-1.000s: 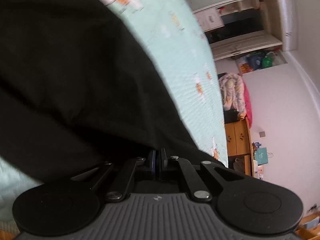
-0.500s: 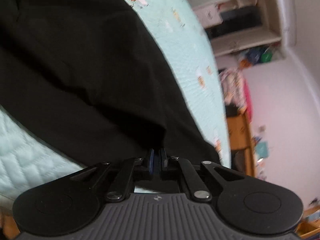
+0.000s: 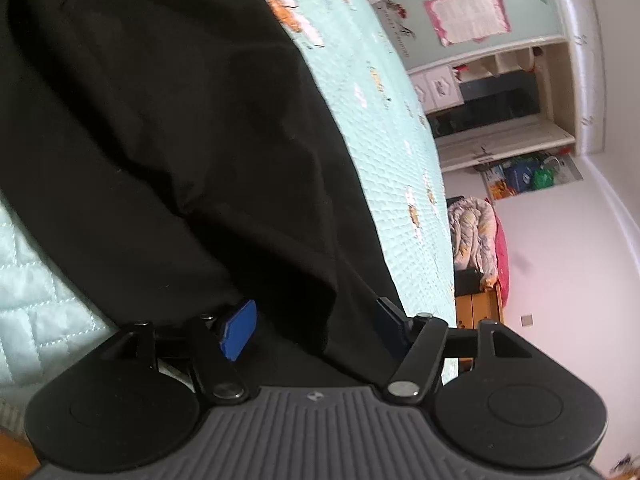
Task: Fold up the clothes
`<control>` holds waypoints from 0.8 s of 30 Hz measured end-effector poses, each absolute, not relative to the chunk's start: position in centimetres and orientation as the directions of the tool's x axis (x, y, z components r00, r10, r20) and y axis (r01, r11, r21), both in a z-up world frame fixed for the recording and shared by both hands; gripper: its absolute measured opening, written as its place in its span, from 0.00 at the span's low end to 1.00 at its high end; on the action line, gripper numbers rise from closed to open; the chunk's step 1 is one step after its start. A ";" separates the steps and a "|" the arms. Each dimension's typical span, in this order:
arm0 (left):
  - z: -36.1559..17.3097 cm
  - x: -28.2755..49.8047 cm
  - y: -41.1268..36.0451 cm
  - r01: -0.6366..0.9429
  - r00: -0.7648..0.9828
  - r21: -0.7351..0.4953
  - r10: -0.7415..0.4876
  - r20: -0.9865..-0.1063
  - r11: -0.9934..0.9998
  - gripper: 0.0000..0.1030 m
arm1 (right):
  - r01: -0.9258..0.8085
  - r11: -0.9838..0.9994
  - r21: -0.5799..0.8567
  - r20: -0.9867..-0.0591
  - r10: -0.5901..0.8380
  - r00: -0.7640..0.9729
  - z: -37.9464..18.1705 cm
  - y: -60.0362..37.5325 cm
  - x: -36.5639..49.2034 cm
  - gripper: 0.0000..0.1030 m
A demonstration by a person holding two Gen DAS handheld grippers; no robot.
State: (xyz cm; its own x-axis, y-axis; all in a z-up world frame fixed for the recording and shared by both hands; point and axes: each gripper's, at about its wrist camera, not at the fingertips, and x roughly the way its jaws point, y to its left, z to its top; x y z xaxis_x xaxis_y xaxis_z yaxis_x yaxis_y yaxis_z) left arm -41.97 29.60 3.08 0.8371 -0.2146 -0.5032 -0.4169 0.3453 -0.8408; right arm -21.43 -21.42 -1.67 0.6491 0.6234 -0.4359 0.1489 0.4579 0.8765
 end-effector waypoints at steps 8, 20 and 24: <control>4.0 -40.4 30.0 -0.435 0.834 -0.834 -0.199 -0.515 0.339 0.68 | 0.160 0.559 0.813 -0.496 0.524 0.692 -1.1 -21.7 -21.1 0.39; 4.1 -41.2 30.8 -0.428 0.873 -0.864 -0.127 -0.471 0.266 0.71 | 0.070 0.556 0.828 -0.438 0.564 0.700 -1.7 -20.4 -20.1 0.47; 3.8 -41.2 31.1 -0.444 0.870 -0.863 -0.114 -0.480 0.241 0.72 | 0.053 0.572 0.819 -0.446 0.576 0.686 -1.8 -19.7 -19.8 0.43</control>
State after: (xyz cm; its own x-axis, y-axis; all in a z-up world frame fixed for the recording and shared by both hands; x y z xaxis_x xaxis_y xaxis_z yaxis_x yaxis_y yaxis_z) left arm -41.25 31.07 3.85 0.8699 -0.1144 -0.4798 -0.4441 0.2414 -0.8628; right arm -19.84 -19.71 -1.75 0.6855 0.5755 -0.4459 0.0529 0.5715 0.8189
